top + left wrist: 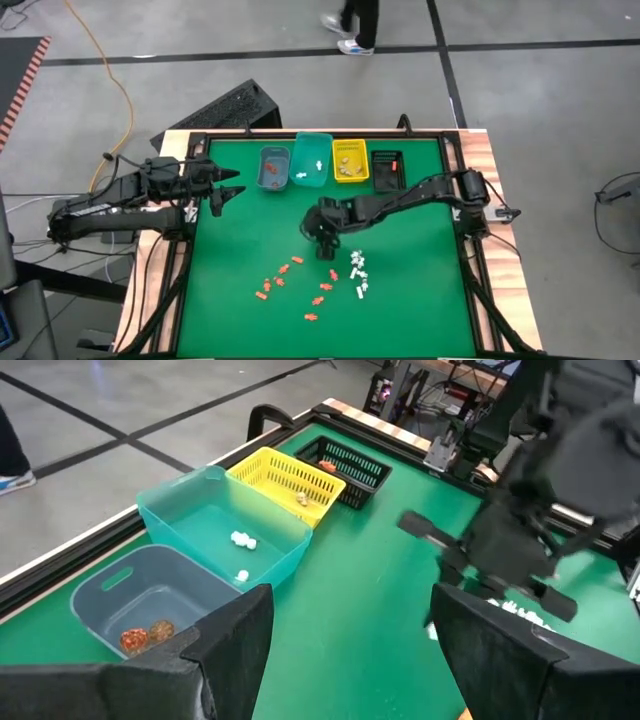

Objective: Sort Halloween decoration
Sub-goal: Put the white skeleton toy into the blue transparent bin

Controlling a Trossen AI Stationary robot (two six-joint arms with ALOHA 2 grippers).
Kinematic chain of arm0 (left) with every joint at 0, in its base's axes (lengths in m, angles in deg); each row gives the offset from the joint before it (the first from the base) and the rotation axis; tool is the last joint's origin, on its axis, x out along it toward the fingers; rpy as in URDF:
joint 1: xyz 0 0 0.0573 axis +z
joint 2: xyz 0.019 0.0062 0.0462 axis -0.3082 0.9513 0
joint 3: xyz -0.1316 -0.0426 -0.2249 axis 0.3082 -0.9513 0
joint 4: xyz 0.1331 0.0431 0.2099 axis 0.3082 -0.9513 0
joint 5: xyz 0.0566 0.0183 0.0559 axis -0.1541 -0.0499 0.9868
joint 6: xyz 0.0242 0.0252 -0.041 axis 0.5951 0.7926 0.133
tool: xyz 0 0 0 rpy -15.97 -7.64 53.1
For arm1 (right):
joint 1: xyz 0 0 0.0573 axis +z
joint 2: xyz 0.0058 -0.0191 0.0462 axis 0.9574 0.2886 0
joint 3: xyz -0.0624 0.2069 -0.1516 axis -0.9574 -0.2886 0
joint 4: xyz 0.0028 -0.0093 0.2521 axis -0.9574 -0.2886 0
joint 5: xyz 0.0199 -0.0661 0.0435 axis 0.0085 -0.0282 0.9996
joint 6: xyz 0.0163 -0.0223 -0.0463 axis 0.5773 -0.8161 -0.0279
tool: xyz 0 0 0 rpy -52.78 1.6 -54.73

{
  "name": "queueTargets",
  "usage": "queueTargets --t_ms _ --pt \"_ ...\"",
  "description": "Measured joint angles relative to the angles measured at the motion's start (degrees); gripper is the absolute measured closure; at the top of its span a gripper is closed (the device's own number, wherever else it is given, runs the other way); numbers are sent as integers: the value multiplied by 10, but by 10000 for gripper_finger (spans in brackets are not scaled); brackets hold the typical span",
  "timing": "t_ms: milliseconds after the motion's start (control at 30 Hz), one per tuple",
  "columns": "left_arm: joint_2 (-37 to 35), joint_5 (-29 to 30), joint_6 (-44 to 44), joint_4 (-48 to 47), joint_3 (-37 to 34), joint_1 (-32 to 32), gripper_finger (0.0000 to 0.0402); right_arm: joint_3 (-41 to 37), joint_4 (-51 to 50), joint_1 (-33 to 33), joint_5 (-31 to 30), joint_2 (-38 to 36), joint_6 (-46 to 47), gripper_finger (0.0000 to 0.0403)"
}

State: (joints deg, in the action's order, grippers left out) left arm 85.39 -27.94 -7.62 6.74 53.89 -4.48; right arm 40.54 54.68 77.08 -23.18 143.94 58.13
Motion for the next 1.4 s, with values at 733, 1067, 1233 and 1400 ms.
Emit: queueTargets --t_ms 733,1067,1233,1400 --pt "0 0 7 0 0 0 141 92 17 -241 1 2 45 378" --pt "0 1 12 0 0 0 141 92 15 -250 2 2 39 290" --pt "0 1 12 0 0 0 141 92 14 -250 2 2 38 245" --pt "0 0 11 0 0 0 141 92 -42 -242 51 -1 35 230"
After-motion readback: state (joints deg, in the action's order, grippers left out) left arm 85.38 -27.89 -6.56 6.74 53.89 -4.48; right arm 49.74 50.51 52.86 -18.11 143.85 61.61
